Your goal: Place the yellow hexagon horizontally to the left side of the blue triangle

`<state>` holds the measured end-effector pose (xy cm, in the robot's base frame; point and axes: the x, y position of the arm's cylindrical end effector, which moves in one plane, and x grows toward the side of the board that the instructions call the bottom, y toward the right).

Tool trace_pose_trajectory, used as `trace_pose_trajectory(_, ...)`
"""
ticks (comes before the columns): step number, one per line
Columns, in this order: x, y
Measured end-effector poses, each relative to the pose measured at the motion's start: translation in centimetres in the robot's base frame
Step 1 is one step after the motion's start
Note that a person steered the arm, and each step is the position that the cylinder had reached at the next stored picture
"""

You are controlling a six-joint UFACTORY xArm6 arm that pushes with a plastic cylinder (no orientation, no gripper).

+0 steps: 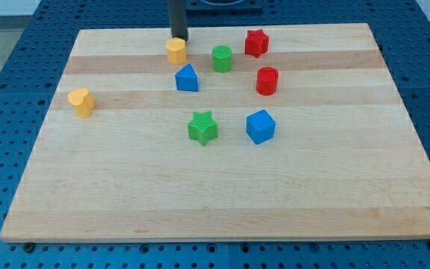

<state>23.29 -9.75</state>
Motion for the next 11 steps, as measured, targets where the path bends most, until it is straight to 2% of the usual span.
trace_pose_trajectory(2, 1.6, 1.8)
trace_pose_trajectory(3, 1.6, 6.9)
trace_pose_trajectory(4, 1.8, 8.0)
trace_pose_trajectory(6, 2.3, 3.6)
trace_pose_trajectory(9, 5.6, 2.6)
trace_pose_trajectory(11, 7.5, -0.3)
